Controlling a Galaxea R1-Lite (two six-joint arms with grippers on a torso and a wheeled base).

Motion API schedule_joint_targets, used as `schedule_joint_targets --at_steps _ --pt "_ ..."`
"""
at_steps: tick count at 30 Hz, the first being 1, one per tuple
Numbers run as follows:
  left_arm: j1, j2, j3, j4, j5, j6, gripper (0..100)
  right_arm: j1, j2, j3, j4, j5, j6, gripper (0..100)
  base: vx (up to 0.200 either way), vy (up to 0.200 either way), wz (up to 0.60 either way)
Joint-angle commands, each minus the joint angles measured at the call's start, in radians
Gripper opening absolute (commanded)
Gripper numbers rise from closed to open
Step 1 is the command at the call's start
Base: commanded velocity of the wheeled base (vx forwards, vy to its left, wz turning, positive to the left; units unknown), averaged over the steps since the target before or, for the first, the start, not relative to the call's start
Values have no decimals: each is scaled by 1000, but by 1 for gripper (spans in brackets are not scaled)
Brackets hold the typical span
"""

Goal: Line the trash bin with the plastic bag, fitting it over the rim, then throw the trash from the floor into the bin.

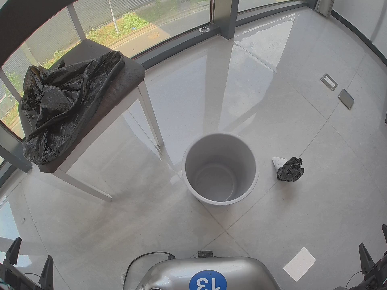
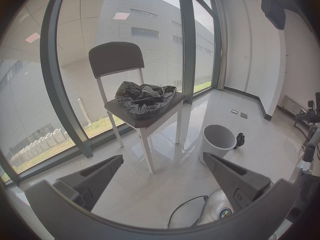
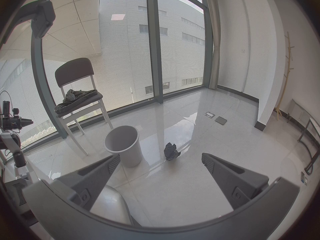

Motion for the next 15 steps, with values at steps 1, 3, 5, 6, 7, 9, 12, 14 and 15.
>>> schedule_joint_targets --at_steps 1,3,5,6,7,9,12,14,15 --pt "2 -16 18 -4 -5 -10 100 0 -17 18 0 0 0 100 0 0 0" --pt "2 -16 18 -7 -7 -5 100 0 -17 18 0 0 0 100 0 0 0" --pt "2 -9 -38 -51 -8 -28 100 0 -17 18 0 0 0 100 0 0 0" --pt "-12 33 -153 -85 -22 -63 100 0 -17 18 0 2 0 100 0 0 0" --pt "-46 145 -285 -93 -27 -129 100 0 -17 18 0 2 0 100 0 0 0" --pt "-91 386 -433 -64 19 -263 100 0 -17 18 0 2 0 100 0 0 0" --pt "-94 496 -510 50 114 -312 100 0 -17 18 0 2 0 100 0 0 0" --pt "-94 527 -528 145 116 -306 100 0 -17 18 0 2 0 100 0 0 0" --pt "-95 536 -544 179 121 -304 100 0 -17 18 0 2 0 100 0 0 0"
